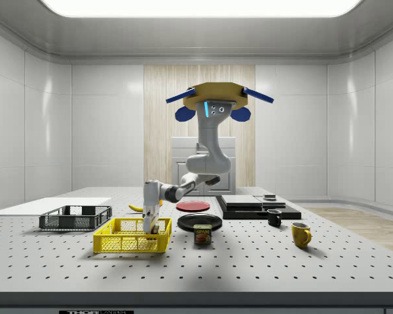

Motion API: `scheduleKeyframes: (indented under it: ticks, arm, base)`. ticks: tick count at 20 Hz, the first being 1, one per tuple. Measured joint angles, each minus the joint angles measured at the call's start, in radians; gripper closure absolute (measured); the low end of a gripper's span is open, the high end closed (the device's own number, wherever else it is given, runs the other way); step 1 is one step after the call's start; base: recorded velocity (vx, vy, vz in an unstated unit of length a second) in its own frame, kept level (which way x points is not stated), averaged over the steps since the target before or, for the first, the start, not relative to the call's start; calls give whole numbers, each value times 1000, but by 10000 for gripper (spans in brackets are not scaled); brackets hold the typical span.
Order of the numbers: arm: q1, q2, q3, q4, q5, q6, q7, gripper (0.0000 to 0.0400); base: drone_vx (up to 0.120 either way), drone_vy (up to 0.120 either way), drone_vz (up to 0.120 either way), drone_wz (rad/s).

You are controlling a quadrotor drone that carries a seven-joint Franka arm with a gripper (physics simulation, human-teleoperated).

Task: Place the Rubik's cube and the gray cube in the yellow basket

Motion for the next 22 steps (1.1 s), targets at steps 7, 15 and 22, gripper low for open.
scheduleKeyframes:
  ticks: [7, 15, 22]
  arm:
    - [15, 11, 17, -13, 11, -23, -7, 9]
    - [49, 10, 117, -67, 100, -81, -10, 1]
    - [67, 11, 206, -101, 183, -122, -9, 0]
  base:
    - [0, 0, 0, 0]
    - [0, 0, 35, 0]
    - [0, -40, 120, 0]
